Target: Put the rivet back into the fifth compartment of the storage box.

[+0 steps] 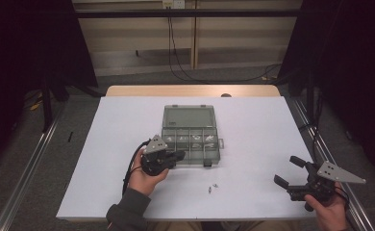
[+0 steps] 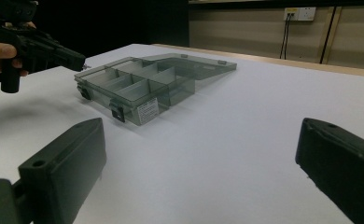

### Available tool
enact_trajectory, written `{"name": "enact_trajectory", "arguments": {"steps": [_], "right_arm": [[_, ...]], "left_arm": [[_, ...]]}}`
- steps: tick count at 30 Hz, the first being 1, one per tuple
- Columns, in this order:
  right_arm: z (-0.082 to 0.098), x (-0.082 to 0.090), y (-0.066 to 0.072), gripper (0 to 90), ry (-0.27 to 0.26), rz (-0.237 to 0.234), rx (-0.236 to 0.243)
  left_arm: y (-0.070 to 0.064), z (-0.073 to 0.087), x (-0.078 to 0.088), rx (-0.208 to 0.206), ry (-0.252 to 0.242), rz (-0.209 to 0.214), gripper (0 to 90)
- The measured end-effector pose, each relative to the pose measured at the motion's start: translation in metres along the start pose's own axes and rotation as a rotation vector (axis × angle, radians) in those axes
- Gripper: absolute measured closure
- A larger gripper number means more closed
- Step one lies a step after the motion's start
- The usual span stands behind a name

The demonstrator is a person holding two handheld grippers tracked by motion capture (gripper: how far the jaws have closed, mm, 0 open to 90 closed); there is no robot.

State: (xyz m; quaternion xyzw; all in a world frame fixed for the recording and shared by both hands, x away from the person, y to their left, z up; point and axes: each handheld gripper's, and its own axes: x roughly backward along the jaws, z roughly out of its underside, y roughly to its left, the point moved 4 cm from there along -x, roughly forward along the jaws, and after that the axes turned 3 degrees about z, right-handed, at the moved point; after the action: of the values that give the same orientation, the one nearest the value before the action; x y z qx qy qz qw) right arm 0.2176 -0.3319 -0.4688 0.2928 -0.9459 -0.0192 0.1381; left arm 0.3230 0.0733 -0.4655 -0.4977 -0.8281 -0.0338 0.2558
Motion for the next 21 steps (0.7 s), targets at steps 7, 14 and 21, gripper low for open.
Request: {"name": "enact_trajectory", "arguments": {"steps": [7, 14, 21], "right_arm": [[0.000, 0.000, 0.001, 1.8, 0.003, -0.003, 0.004], [0.000, 0.000, 0.000, 1.8, 0.001, -0.003, 0.004], [0.000, 0.000, 0.001, 1.8, 0.002, -0.003, 0.005]], "left_arm": [[0.012, 0.003, 0.006, 0.016, -0.010, -0.052, 86.5], [0.023, 0.005, 0.012, 0.035, -0.022, -0.109, 86.4], [0.032, 0.011, 0.014, 0.061, -0.032, -0.140, 86.3]]}}
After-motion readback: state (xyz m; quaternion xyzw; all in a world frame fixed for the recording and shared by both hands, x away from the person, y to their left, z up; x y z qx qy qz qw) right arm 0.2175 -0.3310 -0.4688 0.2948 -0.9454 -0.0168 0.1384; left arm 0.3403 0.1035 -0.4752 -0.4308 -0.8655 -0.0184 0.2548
